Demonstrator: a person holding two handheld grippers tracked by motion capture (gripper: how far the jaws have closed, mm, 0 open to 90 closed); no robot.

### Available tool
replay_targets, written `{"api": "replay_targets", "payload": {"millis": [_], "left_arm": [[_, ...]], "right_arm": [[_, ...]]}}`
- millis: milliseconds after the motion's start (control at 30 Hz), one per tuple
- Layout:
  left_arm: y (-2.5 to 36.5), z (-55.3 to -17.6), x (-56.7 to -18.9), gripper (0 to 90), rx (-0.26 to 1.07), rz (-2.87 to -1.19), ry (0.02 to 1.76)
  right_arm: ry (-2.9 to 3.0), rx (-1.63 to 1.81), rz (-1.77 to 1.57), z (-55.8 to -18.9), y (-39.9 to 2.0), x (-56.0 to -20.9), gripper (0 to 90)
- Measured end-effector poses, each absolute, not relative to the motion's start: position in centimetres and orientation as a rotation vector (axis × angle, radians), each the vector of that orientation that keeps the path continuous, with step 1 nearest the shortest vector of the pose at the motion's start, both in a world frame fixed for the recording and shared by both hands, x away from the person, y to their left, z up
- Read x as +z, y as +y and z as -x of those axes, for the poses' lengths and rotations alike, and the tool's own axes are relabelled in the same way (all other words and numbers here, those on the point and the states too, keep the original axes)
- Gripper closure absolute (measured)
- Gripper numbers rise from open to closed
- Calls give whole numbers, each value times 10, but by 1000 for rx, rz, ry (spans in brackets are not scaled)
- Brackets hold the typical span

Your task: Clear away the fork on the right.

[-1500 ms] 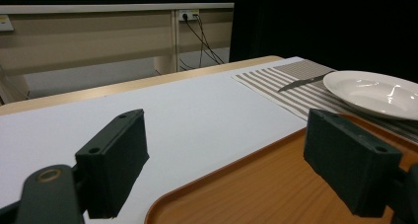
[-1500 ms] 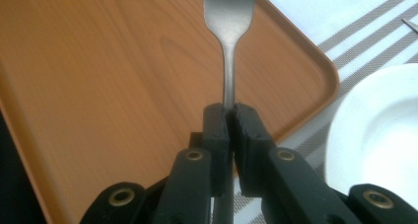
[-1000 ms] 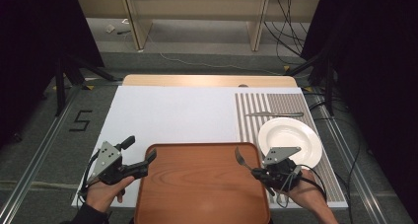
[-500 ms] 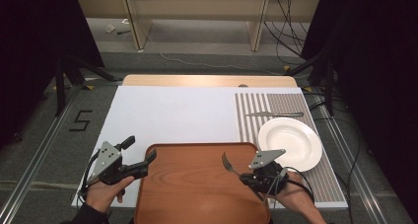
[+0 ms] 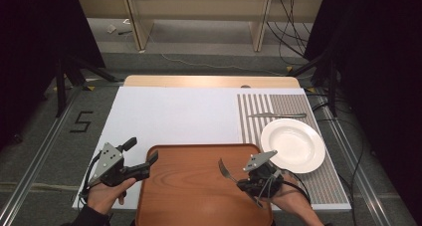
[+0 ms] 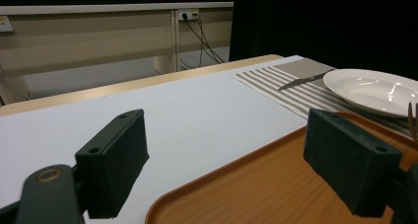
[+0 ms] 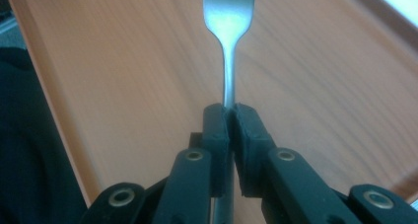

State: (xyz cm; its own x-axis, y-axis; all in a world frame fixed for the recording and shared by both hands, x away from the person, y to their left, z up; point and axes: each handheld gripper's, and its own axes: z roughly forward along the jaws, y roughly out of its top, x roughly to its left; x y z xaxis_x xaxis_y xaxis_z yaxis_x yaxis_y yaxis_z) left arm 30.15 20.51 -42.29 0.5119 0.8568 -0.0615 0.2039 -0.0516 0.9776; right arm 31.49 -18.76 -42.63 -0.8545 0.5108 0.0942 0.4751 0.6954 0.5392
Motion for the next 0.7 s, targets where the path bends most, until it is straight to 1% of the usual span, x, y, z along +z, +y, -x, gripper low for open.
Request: {"api": "replay_targets", "payload": {"millis": [233,700], "left_arm": [[204,-301,-423,164,685,-1569,939],[204,-301,-423,165,682,-1570,938]], "right_arm": [[2876,798,-785,-317,-181,-433,848],[2931,639,-812,-320,-174,-447,848]]}}
